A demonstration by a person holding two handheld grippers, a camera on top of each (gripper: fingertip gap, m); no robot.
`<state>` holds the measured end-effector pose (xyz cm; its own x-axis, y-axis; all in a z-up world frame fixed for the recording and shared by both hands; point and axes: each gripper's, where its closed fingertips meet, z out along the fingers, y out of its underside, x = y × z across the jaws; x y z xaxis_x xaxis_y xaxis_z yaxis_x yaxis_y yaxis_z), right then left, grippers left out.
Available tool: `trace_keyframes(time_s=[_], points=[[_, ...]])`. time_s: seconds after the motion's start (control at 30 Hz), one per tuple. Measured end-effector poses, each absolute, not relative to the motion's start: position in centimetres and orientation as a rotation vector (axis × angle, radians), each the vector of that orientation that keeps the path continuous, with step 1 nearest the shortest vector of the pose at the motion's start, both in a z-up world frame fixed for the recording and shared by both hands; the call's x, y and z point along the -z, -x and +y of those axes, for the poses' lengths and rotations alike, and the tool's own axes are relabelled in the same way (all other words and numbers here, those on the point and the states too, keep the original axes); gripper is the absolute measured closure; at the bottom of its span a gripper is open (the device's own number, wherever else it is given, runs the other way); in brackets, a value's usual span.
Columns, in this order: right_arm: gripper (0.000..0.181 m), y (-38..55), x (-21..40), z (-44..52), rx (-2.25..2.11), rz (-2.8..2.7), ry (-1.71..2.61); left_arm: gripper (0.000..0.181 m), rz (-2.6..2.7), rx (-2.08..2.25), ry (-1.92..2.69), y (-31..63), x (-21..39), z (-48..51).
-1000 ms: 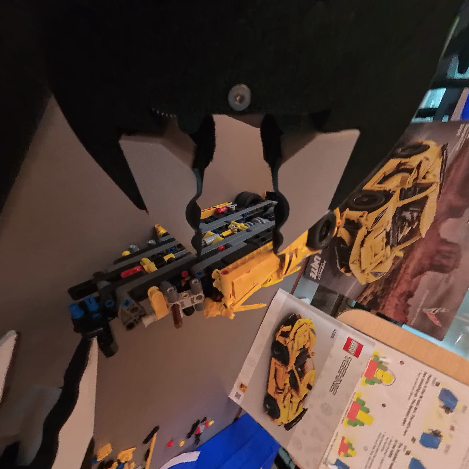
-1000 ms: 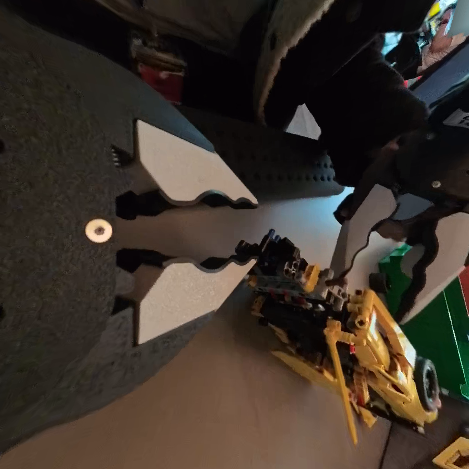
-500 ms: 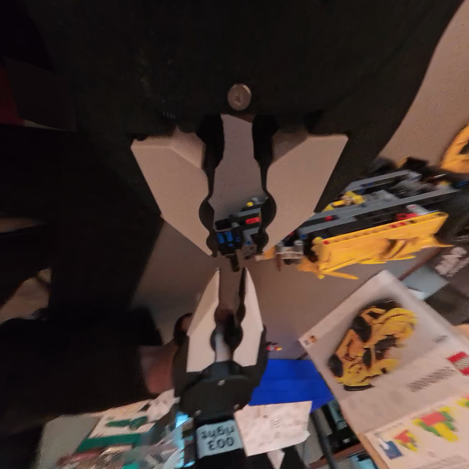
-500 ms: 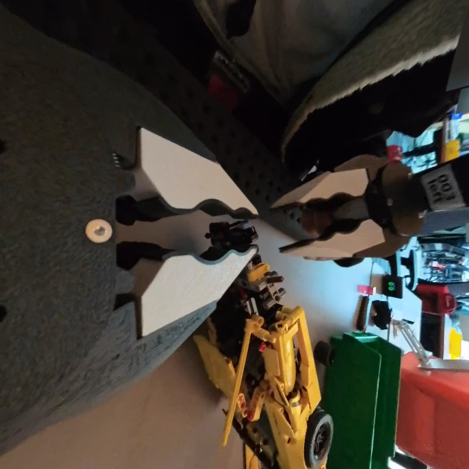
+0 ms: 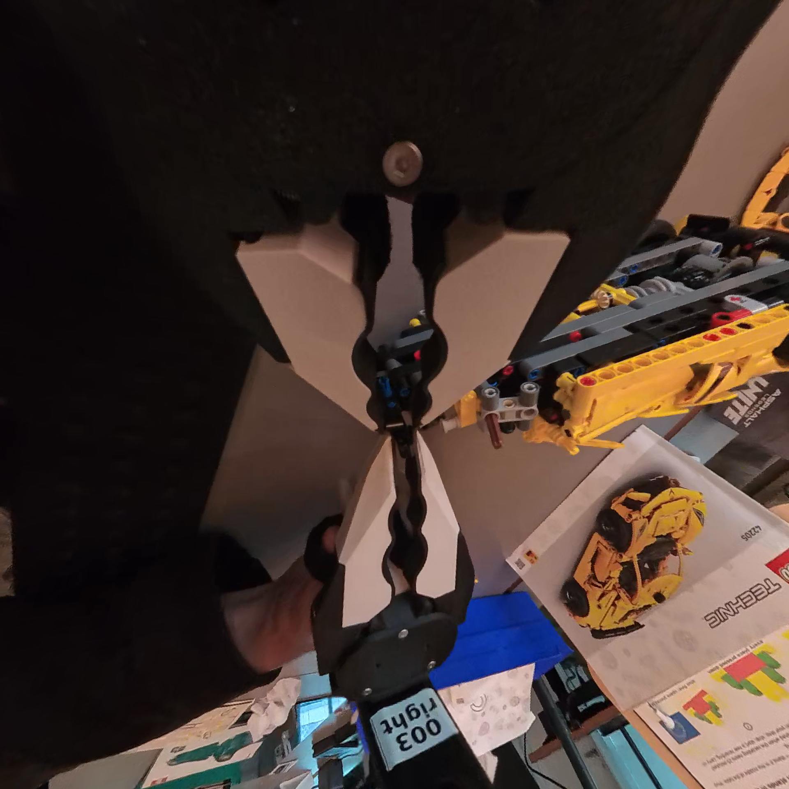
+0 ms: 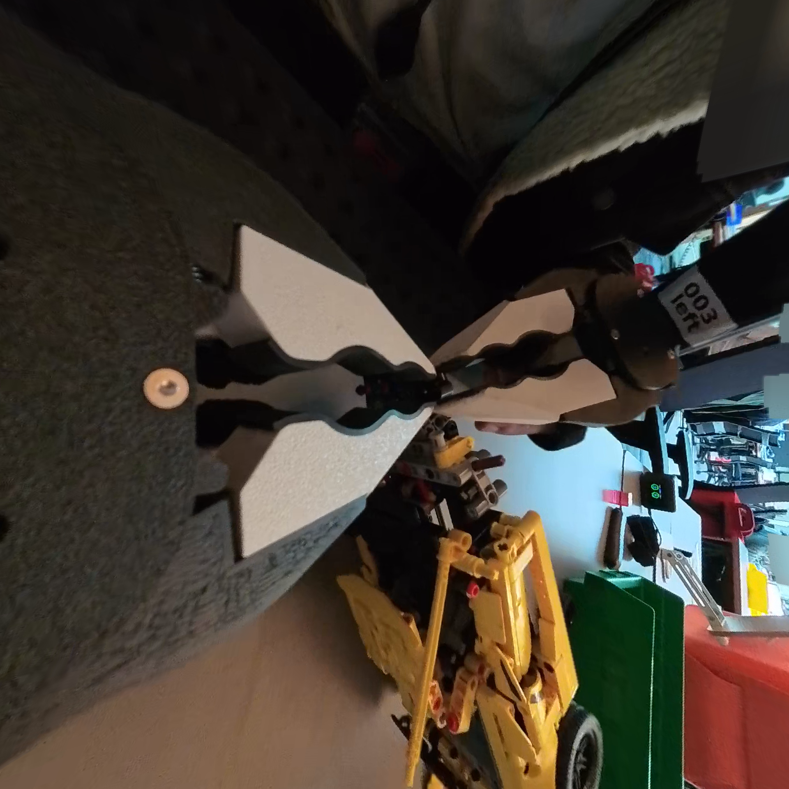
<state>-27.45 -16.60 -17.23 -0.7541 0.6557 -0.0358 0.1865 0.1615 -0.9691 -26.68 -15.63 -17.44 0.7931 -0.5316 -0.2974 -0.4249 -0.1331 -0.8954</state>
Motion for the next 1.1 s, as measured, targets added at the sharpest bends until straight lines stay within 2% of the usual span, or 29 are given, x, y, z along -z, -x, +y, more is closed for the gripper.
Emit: trace_keyframes(time_s=[0.6,0.67,0.73,0.77,0.83,0.93,1.0,1.1], points=[[0.175,26.2,17.2,-16.8,-1.717,-2.125,0.782,0.173,0.766,0.234,1.684,25.8,17.2,-16.4],[0.181,26.4,17.8,-14.3,-1.64,-2.112,0.889,0.174,0.762,0.272,1.679,26.5,17.1,-17.1],[0.181,24.8,14.3,-11.9,-1.857,-1.881,0.901,0.173,0.699,0.346,1.674,28.2,16.6,-18.0],[0.181,24.6,13.9,-12.3,-1.807,-1.882,0.857,0.174,0.672,0.346,1.655,28.5,16.4,-18.1],[0.181,25.3,15.7,-13.2,-1.684,-1.998,0.898,0.174,0.692,0.304,1.662,28.0,16.8,-17.6],[0.181,25.9,17.3,-13.5,-1.734,-2.021,1.023,0.173,0.688,0.35,1.652,28.0,16.9,-17.6],[0.181,26.1,17.2,-14.7,-1.698,-2.032,0.949,0.173,0.694,0.361,1.64,28.0,16.9,-17.8],[0.17,26.4,17.2,-15.3,-1.614,-2.01,0.865,0.172,0.712,0.353,1.594,28.1,16.9,-18.1]])
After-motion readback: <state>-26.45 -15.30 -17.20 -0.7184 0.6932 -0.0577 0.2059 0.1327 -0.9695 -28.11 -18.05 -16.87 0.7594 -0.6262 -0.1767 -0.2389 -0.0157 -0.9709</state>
